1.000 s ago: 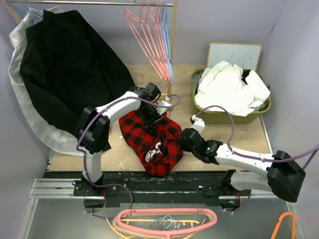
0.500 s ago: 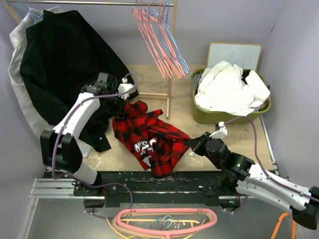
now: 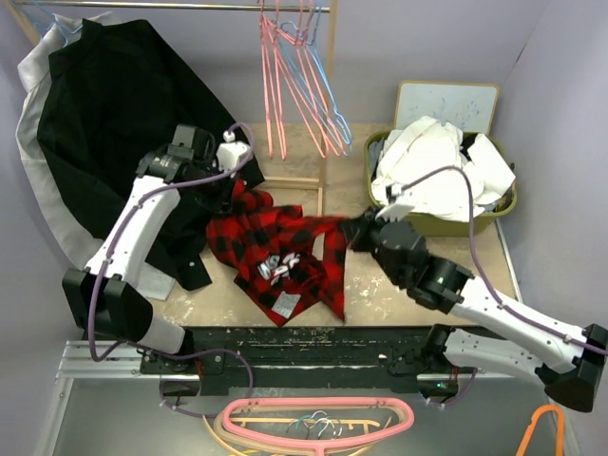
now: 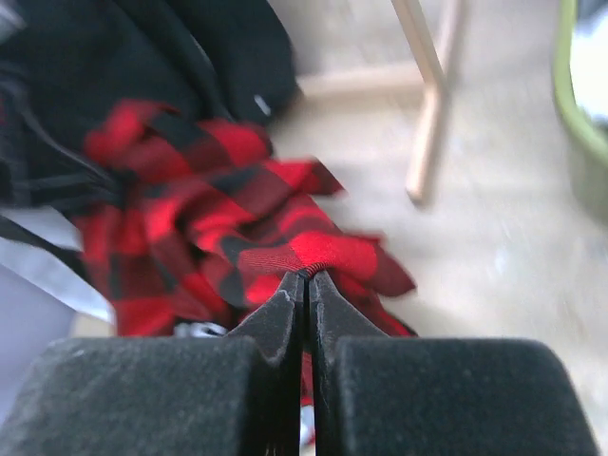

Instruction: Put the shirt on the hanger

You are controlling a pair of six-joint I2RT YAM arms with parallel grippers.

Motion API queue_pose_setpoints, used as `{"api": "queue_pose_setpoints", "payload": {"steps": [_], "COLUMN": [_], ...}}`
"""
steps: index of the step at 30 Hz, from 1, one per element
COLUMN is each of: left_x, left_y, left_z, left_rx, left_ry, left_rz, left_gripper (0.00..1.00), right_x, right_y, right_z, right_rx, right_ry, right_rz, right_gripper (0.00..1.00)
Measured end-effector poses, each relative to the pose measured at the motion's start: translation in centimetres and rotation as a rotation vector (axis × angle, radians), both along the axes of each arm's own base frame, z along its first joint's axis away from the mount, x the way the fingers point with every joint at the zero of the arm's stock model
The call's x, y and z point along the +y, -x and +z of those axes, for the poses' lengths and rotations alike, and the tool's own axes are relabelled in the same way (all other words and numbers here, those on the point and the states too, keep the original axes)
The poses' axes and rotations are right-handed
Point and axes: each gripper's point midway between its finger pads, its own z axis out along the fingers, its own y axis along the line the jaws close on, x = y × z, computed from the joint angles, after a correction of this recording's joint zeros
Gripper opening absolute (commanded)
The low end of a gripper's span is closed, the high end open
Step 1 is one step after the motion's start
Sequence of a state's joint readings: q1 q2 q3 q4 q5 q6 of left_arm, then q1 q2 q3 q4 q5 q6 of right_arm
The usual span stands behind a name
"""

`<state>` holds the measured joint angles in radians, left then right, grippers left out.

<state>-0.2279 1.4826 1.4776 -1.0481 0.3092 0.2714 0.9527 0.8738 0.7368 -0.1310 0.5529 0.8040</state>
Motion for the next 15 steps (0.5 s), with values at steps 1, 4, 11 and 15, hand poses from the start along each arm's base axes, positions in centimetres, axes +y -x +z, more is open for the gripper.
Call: {"api": "queue_pose_setpoints", "payload": {"steps": [1, 4, 11, 15], "left_x": [0.1, 0.5, 1.8, 2.1], "left_y": [-0.1, -0.8, -0.3, 0.0], "left_z": [0.1, 4.3, 12.4, 14.2], "left_rx": [-0.005, -0.129, -0.362, -0.405], "left_ry": [0.001, 0.004, 0.003, 0.004], "left_rz": [0.002, 0.021, 0.058, 0.067], "left_gripper": [0.09, 0.1, 0.12, 0.13], "right_x": [0.6, 1.1, 1.1, 1.6], "right_y": [-0.8, -2.8, -6.1, -7.3], "right_z": [3.1, 10.9, 15.4, 15.2], "right_rx": [-0.069, -0.265, -0.447, -0.473], "right_ry": [-0.015, -0.036, 0.079, 0.131], "right_rz": [0.007, -0.012, -0.057, -0.038], "right_gripper": [0.0, 0.0, 0.0, 0.0]}}
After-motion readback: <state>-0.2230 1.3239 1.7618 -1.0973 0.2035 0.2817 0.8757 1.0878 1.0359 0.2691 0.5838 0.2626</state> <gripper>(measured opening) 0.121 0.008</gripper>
